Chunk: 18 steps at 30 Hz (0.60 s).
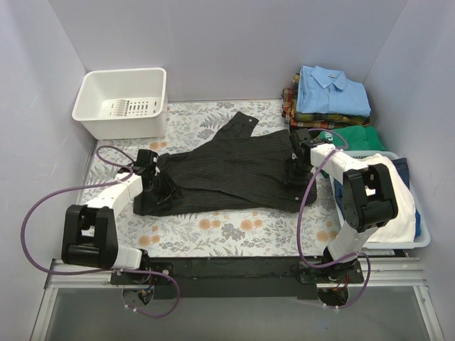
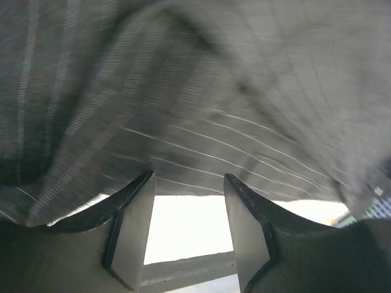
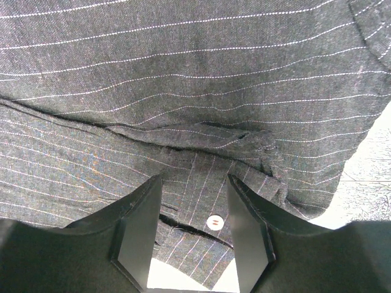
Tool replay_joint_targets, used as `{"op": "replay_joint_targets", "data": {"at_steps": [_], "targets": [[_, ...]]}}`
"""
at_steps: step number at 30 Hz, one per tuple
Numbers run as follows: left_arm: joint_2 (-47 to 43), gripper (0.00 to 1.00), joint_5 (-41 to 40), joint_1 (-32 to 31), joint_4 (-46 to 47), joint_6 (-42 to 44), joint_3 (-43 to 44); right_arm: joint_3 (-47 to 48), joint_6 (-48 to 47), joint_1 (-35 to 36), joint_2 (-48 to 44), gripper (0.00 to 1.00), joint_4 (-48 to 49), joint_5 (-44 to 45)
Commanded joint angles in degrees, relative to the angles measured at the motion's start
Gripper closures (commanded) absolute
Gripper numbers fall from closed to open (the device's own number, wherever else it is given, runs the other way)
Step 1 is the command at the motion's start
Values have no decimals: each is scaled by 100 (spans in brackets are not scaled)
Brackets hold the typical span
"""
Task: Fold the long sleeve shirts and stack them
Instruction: Fold the shirt
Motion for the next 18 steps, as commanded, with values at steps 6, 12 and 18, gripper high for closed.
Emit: {"op": "replay_joint_targets", "data": {"at_steps": [6,12,18], "targets": [[717,52,-516,627,-253,-325,-313,-70,-162,-163,176,45,46,-400],[858,51,-587,1233,-359,-264,-384,17,-303,-181,623,46,28,-716],[867,51,-604,1998,-439,-62,-401,228,-303,-190,1072,48,-103,-594]]}}
